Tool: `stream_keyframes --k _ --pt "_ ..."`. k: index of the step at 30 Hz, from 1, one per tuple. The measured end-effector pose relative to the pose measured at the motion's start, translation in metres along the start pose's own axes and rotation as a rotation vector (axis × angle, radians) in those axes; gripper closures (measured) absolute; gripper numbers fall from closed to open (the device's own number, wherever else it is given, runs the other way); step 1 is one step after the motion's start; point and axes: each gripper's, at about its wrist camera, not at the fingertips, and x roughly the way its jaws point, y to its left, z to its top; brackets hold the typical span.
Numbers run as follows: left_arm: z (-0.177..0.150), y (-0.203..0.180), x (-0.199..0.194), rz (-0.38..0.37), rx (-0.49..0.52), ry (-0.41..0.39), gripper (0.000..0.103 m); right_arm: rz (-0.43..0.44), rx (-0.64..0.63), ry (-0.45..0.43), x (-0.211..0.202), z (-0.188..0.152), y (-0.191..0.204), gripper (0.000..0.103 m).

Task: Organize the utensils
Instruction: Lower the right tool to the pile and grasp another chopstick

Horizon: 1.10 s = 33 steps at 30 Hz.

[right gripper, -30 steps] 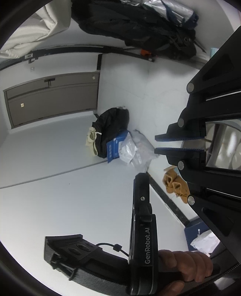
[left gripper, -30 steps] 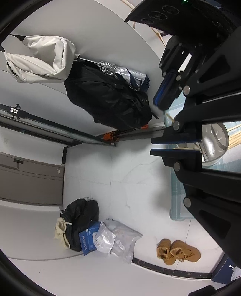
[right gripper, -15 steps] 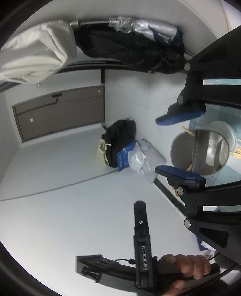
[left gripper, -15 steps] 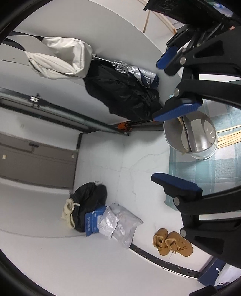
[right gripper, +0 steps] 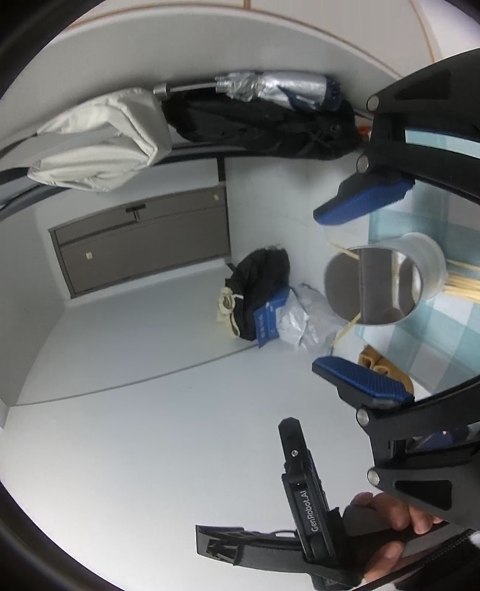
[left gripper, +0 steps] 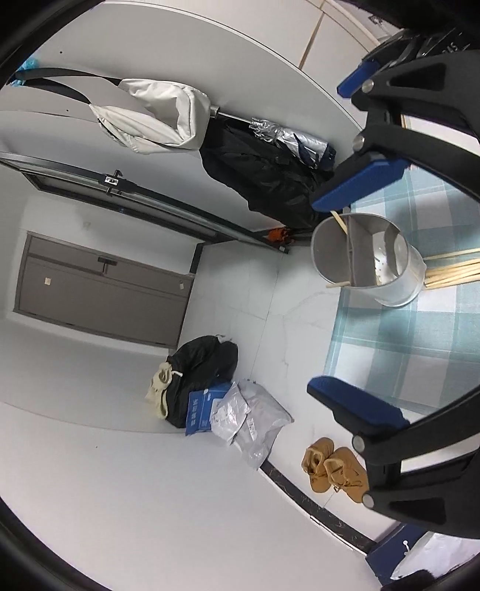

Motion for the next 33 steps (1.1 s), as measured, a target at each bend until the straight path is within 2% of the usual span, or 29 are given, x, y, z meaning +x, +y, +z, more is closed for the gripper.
stream_keyframes --k 2,5,13,19,26,27,28,29,33 --pt "-0.009 0.0 -0.002 0.01 -0.009 -0.012 0.007 -0.014 -0.002 0.001 -0.004 -0.009 0.001 0.025" --pt "-0.023 0.002 -0.005 0.028 -0.009 -0.028 0.004 -0.04 -0.008 0.0 -0.01 -0.025 0.002 0.018" --pt "-0.055 0.003 0.002 0.044 0.017 -0.025 0.001 -0.109 -0.012 0.051 -0.008 -0.065 -0.005 0.013" --pt "-0.077 0.007 0.019 0.127 0.033 -0.017 0.001 -0.142 -0.031 0.157 0.006 -0.09 -0.013 0.013" --pt "-0.105 0.022 0.04 0.135 0.036 0.072 0.001 -0.155 0.012 0.274 0.028 -0.114 -0.031 0.013" --pt "-0.109 0.027 0.042 0.154 0.032 0.084 0.001 -0.164 0.018 0.298 0.032 -0.119 -0.034 0.013" --pt "-0.11 0.031 0.045 0.167 0.009 0.109 0.001 -0.17 0.021 0.321 0.036 -0.123 -0.035 0.013" --pt "-0.109 0.036 0.046 0.146 -0.024 0.13 0.001 -0.173 0.022 0.35 0.041 -0.127 -0.037 0.013" --pt "-0.103 0.04 0.045 0.152 -0.044 0.113 0.001 -0.182 -0.007 0.431 0.06 -0.137 -0.035 0.014"
